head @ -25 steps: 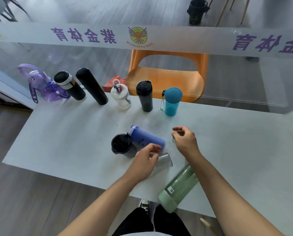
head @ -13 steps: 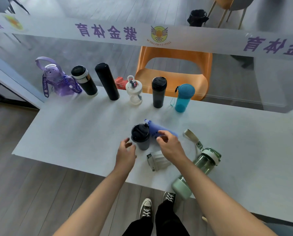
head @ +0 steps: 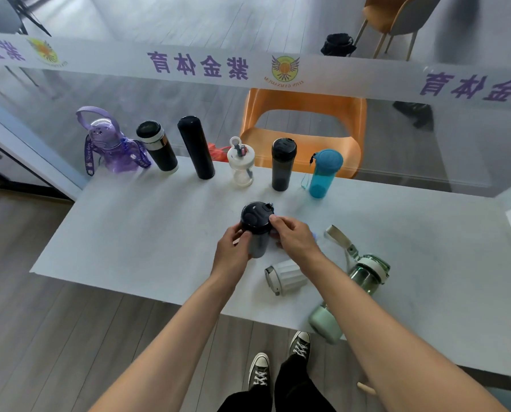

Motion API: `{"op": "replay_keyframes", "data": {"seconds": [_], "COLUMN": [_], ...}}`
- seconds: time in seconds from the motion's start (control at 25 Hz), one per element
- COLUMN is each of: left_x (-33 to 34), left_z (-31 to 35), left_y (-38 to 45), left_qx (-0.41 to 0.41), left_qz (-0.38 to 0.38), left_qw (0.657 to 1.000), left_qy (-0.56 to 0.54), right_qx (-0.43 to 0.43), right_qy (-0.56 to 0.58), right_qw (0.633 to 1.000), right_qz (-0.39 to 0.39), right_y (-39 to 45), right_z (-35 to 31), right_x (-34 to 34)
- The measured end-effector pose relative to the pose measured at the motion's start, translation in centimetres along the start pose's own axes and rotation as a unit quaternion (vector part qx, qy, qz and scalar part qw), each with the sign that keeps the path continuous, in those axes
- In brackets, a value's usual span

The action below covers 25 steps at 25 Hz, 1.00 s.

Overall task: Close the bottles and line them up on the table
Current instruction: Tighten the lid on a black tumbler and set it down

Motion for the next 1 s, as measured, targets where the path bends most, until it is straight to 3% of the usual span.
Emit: {"op": "replay_keyframes", "data": {"seconds": [0.28, 0.6, 1.0], "left_x": [5.5, 17.4, 30.3], "left_z": [3.3, 6.0, 6.4], "left_y": [-0.4, 1.4, 7.1], "left_qx": [0.052, 0.024, -0.035], "left_qz": [-0.059, -0.131, -0.150], "left_qw": [0.997, 0.991, 0.985], "left_qy": [0.016, 0.025, 0.082], "right_qx": [-0.050, -0.037, 0.011], "right_qy": [0.056, 0.073, 0.044], "right_qw": [0.994, 0.988, 0.993], "right_qz": [0.078, 0.130, 0.108], "right_y": [-2.2, 1.5, 12.1], "right_z": [-2.4, -2.9, -1.5], "right_x": [-6.9, -18.3, -28.6]}}
Point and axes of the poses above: each hand's wrist, its own y-axis towards the middle knuckle, its own x-axis out of the palm, z = x × y, the point moved 1 cm from there along y, towards the middle knuckle, and after that the axes turned 4 degrees about x, right-handed, at the moved point
